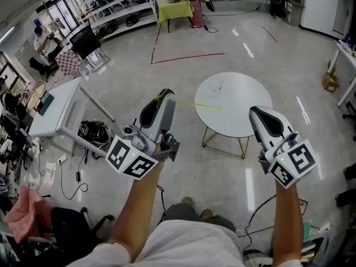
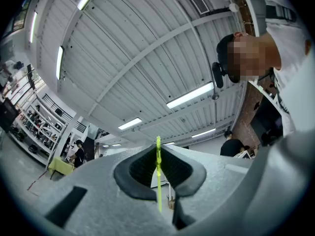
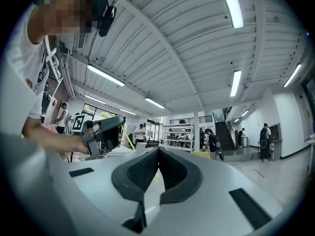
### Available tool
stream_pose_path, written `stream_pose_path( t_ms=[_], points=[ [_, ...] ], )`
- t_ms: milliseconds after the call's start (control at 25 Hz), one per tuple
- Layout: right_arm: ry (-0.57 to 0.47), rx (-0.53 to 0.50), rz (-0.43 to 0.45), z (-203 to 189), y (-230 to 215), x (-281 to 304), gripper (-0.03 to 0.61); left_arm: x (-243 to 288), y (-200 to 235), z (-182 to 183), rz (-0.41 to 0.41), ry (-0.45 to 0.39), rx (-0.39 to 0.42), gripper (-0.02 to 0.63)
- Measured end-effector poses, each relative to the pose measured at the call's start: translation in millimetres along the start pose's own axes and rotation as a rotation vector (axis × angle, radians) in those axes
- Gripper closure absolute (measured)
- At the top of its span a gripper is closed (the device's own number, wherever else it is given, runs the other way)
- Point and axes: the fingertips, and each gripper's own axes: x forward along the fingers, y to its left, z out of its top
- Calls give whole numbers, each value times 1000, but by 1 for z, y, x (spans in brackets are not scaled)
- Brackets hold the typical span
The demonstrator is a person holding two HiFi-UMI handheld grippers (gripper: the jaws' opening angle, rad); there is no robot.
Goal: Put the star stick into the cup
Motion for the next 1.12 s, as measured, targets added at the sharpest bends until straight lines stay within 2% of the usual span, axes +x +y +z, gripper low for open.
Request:
stream_pose_path(
  t_ms=[640,1120],
  points=[
    [34,-8,4,-14,-25,18,568,20,25,-16,9,-6,0,584],
    [69,-2,-13,-34,-62,66,568,50,82,-43,8,9,-14,584]
  ],
)
